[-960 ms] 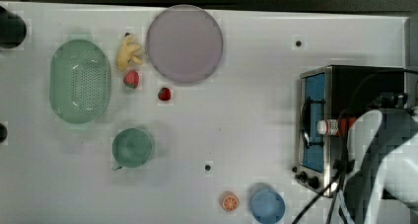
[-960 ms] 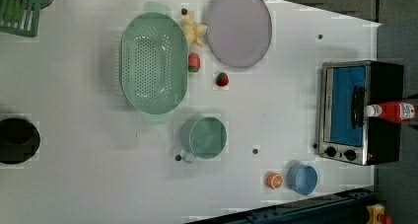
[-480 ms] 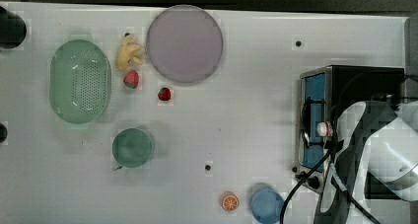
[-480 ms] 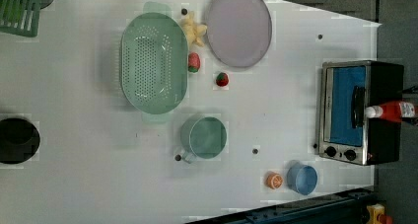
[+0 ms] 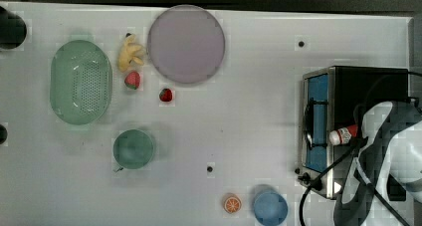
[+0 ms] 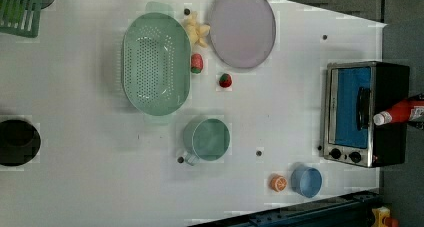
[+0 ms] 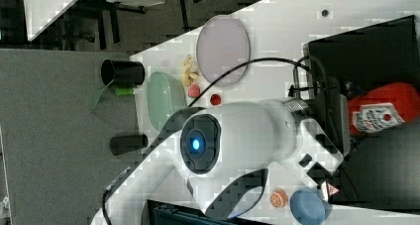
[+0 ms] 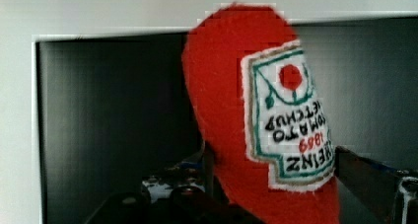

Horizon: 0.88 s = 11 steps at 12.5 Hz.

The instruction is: Pick Ketchup from oven and place it on table.

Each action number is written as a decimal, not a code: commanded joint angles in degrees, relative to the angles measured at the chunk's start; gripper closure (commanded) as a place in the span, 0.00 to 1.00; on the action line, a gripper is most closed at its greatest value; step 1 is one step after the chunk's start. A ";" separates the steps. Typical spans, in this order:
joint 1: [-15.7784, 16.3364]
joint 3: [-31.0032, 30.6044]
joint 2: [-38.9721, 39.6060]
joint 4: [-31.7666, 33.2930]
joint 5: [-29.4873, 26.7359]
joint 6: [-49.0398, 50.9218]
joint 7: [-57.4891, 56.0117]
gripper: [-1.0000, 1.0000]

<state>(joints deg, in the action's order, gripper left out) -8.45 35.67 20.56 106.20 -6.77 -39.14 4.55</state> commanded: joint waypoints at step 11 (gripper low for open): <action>13.63 -15.28 -14.57 -7.41 1.59 22.29 -1.39 0.40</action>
<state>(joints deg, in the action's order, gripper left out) 0.69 21.56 8.04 98.20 -5.74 -17.09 4.55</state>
